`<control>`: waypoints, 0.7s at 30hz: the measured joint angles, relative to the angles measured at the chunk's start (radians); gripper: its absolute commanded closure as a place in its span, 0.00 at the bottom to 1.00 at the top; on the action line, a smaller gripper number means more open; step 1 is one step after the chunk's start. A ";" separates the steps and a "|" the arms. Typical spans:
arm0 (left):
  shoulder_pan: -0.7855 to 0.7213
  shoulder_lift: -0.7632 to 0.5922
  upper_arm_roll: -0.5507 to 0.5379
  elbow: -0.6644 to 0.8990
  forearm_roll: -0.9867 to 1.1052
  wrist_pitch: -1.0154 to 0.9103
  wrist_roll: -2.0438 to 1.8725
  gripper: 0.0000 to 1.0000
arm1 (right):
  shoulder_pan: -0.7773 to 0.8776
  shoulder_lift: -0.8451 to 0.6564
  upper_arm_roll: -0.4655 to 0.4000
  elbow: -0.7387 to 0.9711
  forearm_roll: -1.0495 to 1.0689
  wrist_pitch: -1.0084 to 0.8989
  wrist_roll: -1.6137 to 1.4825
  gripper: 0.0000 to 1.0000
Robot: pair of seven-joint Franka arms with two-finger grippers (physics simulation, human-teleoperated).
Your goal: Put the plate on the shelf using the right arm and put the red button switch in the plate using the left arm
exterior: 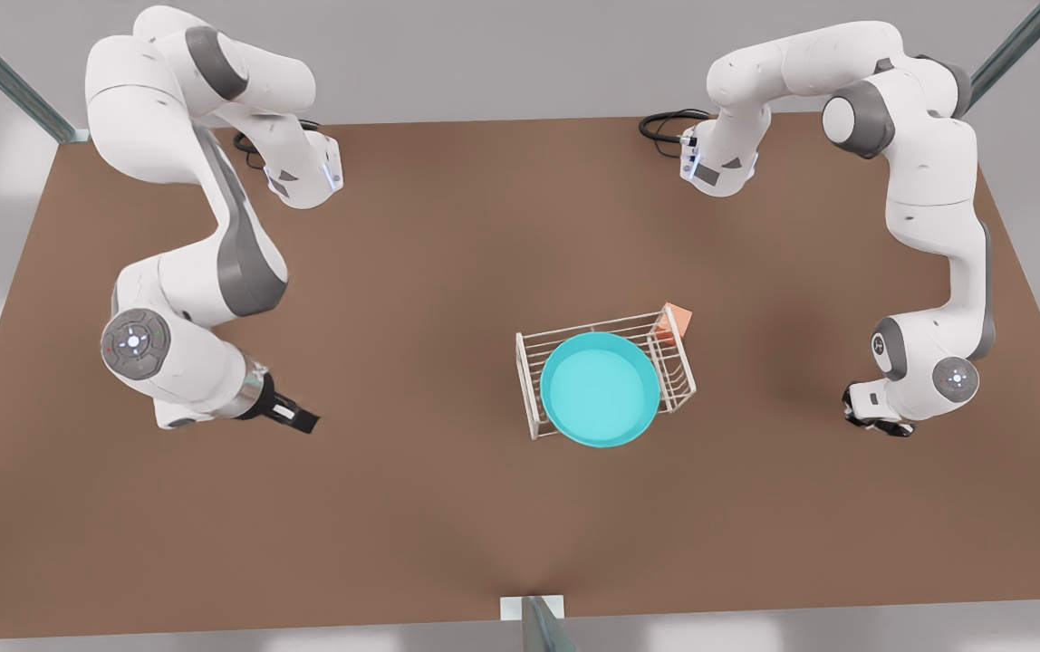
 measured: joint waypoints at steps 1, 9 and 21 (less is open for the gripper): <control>0.000 0.000 0.000 0.000 0.001 0.000 0.000 0.44 | -0.002 0.005 0.001 0.000 -0.007 -0.004 -0.035 0.00; 0.000 -0.009 0.000 0.000 0.006 -0.005 0.000 0.54 | 0.018 0.008 0.011 0.001 -0.133 -0.026 -0.276 0.00; -0.005 -0.187 -0.067 0.023 -0.024 -0.144 -0.009 0.55 | 0.023 0.008 0.003 0.002 -0.127 -0.033 -0.515 0.00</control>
